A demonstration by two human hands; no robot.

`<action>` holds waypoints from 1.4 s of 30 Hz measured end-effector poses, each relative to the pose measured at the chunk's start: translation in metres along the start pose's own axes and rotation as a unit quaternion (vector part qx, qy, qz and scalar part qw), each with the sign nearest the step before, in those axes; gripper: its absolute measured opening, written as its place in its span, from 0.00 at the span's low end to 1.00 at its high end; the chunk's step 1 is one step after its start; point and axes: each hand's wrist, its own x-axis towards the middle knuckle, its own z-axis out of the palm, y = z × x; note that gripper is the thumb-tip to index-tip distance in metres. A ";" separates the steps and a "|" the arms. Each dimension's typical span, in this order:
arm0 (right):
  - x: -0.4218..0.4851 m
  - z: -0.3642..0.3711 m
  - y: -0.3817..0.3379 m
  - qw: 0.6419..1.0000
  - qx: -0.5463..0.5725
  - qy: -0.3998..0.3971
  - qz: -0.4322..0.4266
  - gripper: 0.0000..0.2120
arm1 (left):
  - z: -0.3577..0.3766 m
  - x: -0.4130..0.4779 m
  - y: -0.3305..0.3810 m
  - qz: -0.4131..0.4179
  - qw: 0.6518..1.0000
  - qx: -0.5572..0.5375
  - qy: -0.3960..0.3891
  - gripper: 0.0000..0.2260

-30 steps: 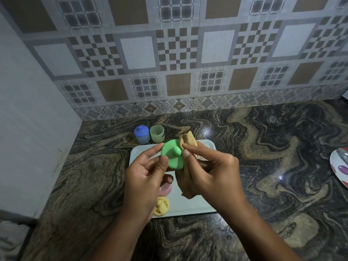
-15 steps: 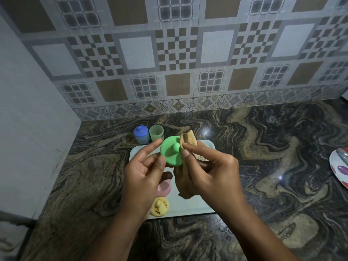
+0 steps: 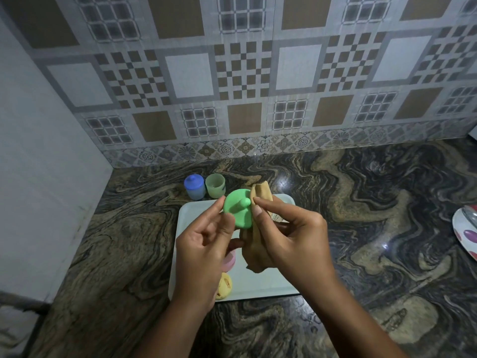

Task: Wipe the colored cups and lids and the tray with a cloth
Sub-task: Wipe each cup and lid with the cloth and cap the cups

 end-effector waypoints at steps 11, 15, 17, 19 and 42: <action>-0.004 -0.002 0.010 0.999 0.001 -0.021 -0.035 0.06 | -0.008 0.010 0.004 0.007 1.000 -0.007 0.021 0.12; -0.004 -0.002 0.008 0.999 -0.002 -0.016 -0.050 0.08 | -0.010 0.005 0.000 0.012 0.999 0.029 -0.031 0.20; -0.002 -0.002 0.008 0.999 -0.001 -0.019 -0.047 0.07 | -0.014 0.006 -0.001 -0.003 0.998 0.037 -0.056 0.20; -0.002 -0.001 0.007 0.999 -0.013 -0.019 -0.049 0.07 | -0.013 0.006 0.000 -0.018 0.998 0.033 -0.052 0.20; 0.005 0.002 0.014 0.994 -0.076 0.010 -0.078 0.08 | -0.012 0.009 0.001 0.060 0.995 0.085 -0.014 0.16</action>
